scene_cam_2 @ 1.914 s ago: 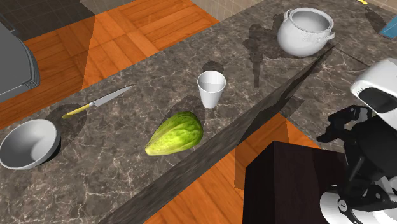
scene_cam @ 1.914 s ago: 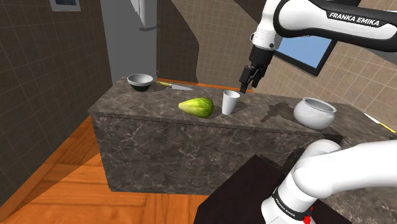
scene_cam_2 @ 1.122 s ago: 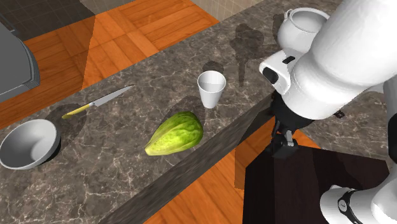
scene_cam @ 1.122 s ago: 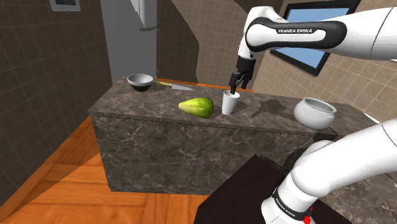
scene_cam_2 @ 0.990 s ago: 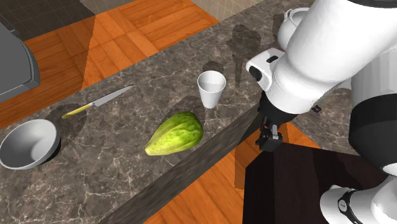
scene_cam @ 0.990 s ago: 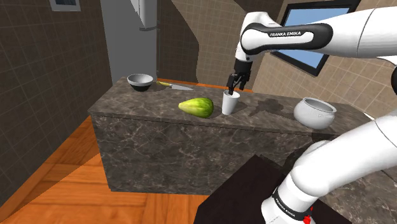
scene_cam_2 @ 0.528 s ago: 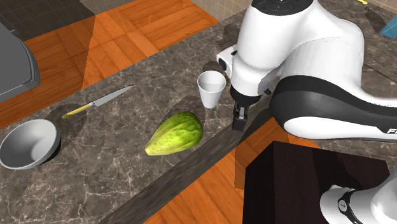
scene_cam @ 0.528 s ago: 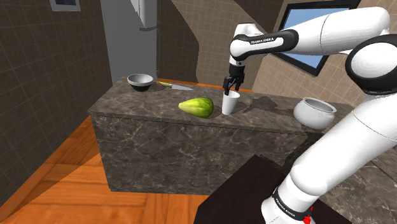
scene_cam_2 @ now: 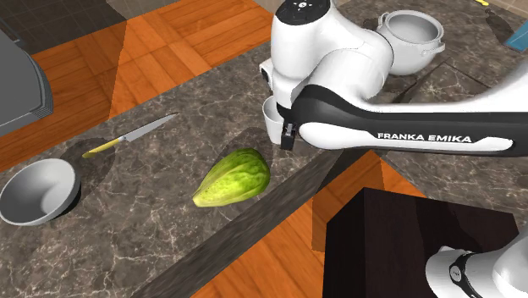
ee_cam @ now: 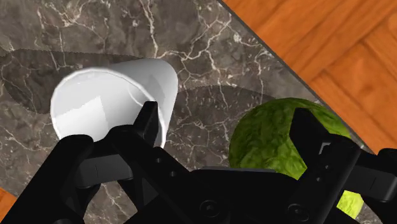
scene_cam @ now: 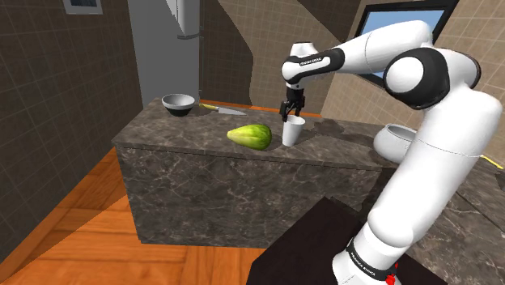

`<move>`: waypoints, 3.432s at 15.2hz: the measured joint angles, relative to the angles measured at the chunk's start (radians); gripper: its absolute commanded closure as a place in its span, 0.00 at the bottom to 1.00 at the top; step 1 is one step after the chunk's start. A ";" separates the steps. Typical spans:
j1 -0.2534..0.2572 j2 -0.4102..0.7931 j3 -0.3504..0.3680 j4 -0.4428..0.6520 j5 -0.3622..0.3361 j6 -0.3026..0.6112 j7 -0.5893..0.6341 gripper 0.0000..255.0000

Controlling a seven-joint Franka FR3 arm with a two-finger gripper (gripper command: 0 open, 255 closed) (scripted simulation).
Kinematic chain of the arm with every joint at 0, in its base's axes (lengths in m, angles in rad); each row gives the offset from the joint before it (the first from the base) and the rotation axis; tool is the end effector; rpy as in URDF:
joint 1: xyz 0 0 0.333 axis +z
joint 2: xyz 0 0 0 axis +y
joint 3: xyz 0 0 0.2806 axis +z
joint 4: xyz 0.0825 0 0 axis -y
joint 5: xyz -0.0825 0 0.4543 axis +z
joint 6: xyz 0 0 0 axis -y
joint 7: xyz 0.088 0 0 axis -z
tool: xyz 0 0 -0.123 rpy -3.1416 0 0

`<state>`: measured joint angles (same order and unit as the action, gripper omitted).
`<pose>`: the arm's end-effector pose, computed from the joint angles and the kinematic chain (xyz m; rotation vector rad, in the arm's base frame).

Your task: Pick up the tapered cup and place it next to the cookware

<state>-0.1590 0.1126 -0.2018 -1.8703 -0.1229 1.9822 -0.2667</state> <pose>0.6062 -0.2370 0.3753 3.0113 -0.0658 -0.0614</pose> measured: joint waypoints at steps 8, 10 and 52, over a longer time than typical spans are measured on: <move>-0.049 0.245 -0.021 0.216 0.027 0.019 -0.048 0.00; -0.053 0.260 -0.022 0.209 0.029 0.042 -0.050 0.00; -0.056 0.222 -0.027 0.362 0.029 -0.147 -0.077 1.00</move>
<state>-0.2154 0.3343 -0.2285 -1.5085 -0.0943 1.8353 -0.3441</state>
